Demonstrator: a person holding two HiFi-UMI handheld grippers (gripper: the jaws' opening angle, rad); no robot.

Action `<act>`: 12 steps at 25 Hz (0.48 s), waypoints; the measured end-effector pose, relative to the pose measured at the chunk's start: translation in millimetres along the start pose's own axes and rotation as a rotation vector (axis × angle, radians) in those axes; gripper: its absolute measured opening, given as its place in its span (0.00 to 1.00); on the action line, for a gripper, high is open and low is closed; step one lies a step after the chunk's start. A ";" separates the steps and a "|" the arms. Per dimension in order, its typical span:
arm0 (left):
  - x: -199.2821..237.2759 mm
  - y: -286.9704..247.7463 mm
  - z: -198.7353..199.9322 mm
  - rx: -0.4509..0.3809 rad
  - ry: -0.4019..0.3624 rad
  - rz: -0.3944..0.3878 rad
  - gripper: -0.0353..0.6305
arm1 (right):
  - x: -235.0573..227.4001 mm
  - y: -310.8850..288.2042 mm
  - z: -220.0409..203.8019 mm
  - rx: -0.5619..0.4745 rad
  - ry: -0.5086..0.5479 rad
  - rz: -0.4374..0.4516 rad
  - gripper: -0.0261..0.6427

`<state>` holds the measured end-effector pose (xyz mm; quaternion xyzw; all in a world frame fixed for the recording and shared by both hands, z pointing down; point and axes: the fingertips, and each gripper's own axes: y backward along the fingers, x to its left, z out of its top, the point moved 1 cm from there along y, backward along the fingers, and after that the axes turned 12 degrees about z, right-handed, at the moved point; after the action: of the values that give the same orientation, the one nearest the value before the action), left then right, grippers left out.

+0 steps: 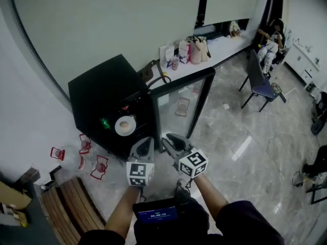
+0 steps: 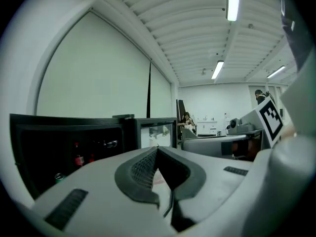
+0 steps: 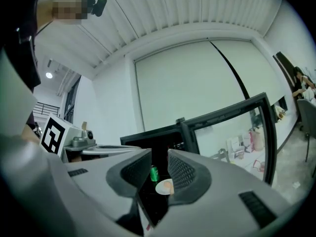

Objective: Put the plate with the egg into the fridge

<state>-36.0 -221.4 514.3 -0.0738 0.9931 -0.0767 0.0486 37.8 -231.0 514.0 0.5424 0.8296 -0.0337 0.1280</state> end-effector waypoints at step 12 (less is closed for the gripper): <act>-170.5 -218.1 28.6 0.020 0.014 -0.156 0.07 | -305.2 118.3 50.5 0.125 0.016 -0.128 0.46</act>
<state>165.3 -412.4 535.5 -0.1501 0.9838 -0.0907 0.0364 269.7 -464.5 551.1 0.4953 0.8599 -0.0892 0.0847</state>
